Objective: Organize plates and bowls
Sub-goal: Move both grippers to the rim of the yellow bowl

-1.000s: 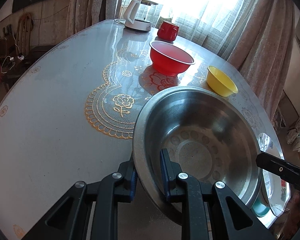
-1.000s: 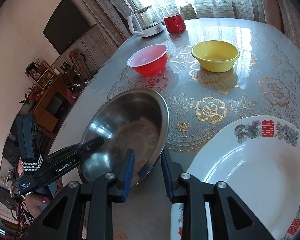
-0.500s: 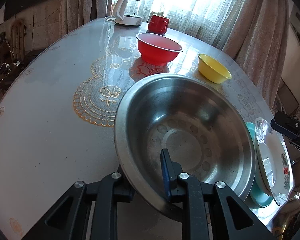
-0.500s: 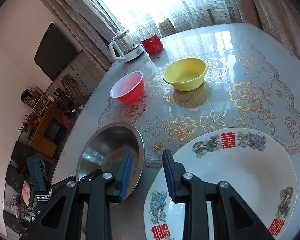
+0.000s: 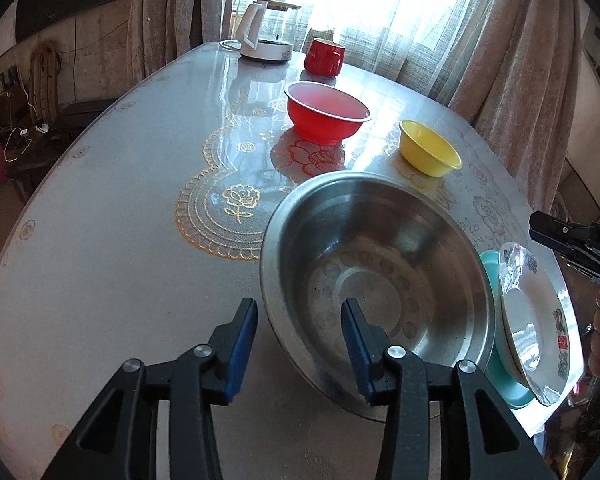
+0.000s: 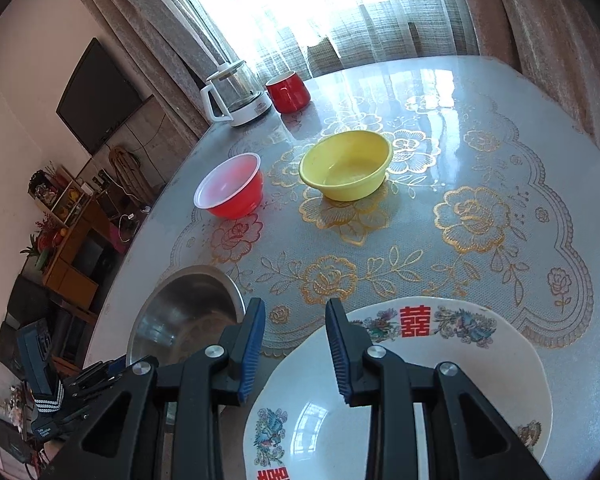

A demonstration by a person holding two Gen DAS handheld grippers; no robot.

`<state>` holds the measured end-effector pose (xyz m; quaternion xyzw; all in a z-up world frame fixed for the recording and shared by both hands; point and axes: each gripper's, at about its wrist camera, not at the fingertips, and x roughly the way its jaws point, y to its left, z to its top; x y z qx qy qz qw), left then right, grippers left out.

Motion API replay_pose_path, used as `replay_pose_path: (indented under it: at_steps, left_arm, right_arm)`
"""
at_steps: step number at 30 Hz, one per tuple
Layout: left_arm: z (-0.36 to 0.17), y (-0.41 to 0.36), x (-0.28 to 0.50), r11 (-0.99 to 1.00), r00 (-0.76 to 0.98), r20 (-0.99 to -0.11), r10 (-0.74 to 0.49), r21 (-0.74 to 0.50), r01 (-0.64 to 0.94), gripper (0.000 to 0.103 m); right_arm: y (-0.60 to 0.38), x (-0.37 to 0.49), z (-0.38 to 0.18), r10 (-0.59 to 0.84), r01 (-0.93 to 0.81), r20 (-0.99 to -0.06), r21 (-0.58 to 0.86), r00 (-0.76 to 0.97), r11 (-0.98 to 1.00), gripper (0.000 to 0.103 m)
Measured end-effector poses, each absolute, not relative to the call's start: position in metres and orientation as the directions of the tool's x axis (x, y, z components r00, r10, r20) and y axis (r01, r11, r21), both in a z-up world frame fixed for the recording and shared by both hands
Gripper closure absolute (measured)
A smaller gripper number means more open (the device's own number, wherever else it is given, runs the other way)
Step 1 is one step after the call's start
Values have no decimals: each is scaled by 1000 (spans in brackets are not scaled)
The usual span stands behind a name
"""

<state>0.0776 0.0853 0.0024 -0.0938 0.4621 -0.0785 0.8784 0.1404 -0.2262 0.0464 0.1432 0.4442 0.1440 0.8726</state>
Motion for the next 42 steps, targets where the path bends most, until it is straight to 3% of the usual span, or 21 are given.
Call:
replay_pose_path:
  at_steps: [5,20,31,42]
  left_arm:
    - [27,93,87,979,616,-767,-178,-200,34,45]
    - [55,39,154,995,615,-782,-99,-66,77,31]
    - [56,7,193,996,593,-803,-62,-13,87,30]
    - [47,-11,214,994,547,-834,-66,-10,104,30]
  right_arm:
    - [-244,160,50,337,-81,-748,357,571,931,71]
    - [-278,236,36,299,18,-796,363,526,932,66]
    - [-296,321,-1,366,166,-814,479,452,862,63]
    - [-286,352,-31,359,201,-846,460,393,865,63]
